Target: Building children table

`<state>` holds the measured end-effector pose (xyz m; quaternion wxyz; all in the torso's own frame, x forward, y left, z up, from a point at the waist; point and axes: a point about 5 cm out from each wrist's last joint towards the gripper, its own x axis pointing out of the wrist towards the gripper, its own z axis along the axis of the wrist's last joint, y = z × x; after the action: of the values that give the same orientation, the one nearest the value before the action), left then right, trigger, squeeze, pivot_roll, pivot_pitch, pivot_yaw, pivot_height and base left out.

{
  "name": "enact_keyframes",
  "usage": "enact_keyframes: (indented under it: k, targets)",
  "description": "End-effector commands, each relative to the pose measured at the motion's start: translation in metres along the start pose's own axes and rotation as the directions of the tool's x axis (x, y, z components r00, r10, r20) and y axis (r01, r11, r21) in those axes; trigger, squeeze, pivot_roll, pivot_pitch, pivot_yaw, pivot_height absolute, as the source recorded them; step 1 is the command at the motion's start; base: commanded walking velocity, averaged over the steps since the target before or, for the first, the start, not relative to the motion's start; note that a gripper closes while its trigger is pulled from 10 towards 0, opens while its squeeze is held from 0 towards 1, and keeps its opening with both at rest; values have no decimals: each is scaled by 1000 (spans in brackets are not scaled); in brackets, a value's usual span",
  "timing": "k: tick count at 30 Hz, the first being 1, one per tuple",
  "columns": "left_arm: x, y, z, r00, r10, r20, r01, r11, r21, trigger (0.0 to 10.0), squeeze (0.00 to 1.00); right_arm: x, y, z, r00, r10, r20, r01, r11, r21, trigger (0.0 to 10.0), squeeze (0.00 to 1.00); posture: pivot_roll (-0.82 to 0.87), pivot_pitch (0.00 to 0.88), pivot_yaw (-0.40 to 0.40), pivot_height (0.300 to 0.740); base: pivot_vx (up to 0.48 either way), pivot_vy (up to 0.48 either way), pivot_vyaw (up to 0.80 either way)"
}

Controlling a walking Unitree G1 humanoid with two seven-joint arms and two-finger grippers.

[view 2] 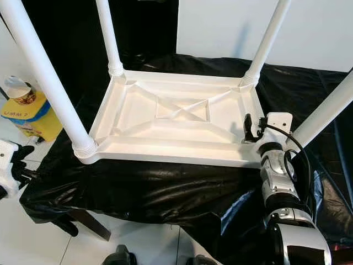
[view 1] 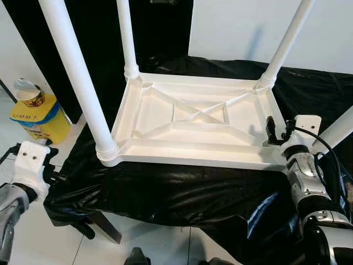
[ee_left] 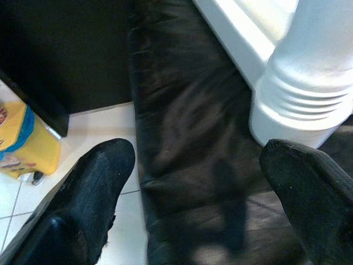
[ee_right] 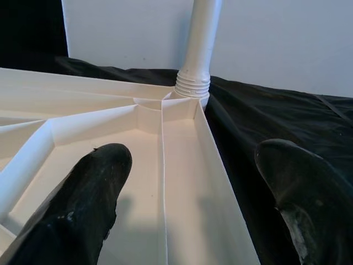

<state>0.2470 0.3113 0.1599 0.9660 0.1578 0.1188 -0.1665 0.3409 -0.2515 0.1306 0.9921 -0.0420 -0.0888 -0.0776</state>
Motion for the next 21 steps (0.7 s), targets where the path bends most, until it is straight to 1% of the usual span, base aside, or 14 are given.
enact_keyframes:
  k: [1,3,4,6,7,8,9,10,12,14,17,20,21]
  targets:
    - [-3,7,1,1000,18,6,-18,1000,13,10000,0,-3,-4,-3,1000,-13,-1,13,1000,6,10000,0,95,38,-44,740,0,0,0]
    - [-1,29,7,996,82,23,-83,996,25,10000,0,-6,7,-5,999,33,2,-33,999,19,10000,0,91,38,-47,740,0,0,0]
    - [-1,29,7,996,82,23,-83,996,25,10000,0,-6,7,-5,999,33,2,-33,999,19,10000,0,91,38,-47,740,0,0,0]
    - [8,46,17,987,148,67,-150,988,31,10000,0,-12,22,-9,997,79,0,-79,996,34,10000,0,84,40,-51,740,0,0,0]
    - [12,50,21,982,169,84,-172,985,31,10000,0,-13,27,-11,996,92,-2,-92,995,40,10000,0,84,40,-51,740,0,0,0]
    - [12,50,21,982,169,84,-172,985,31,10000,0,-13,27,-11,996,92,-2,-92,995,40,10000,0,84,40,-51,740,0,0,0]
    - [19,54,24,976,191,101,-194,981,22,10000,0,-17,36,-13,993,116,-6,-116,993,37,10000,0,79,41,-51,740,0,0,0]
    - [19,54,24,976,191,101,-194,981,22,10000,0,-17,36,-13,993,116,-6,-116,993,37,10000,0,79,41,-51,740,0,0,0]
    - [36,55,34,965,214,148,-216,976,-6,10000,0,-24,53,-17,986,169,-10,-168,985,27,10000,0,58,45,-40,740,0,0,0]
    - [51,53,43,956,225,190,-223,974,-34,10000,0,-29,64,-18,979,203,-9,-203,979,30,10000,0,47,48,-36,740,0,0,0]
    - [55,52,46,952,228,202,-224,974,-44,10000,0,-30,67,-18,978,209,-9,-209,977,36,10000,0,44,48,-35,740,0,0,0]
    - [73,48,57,942,231,243,-220,973,-75,10000,0,-41,75,-19,970,240,-25,-238,970,53,10000,0,25,57,-32,740,0,0,0]
    - [73,48,57,942,231,243,-220,973,-75,10000,0,-41,75,-19,970,240,-25,-238,970,53,10000,0,25,57,-32,740,0,0,0]
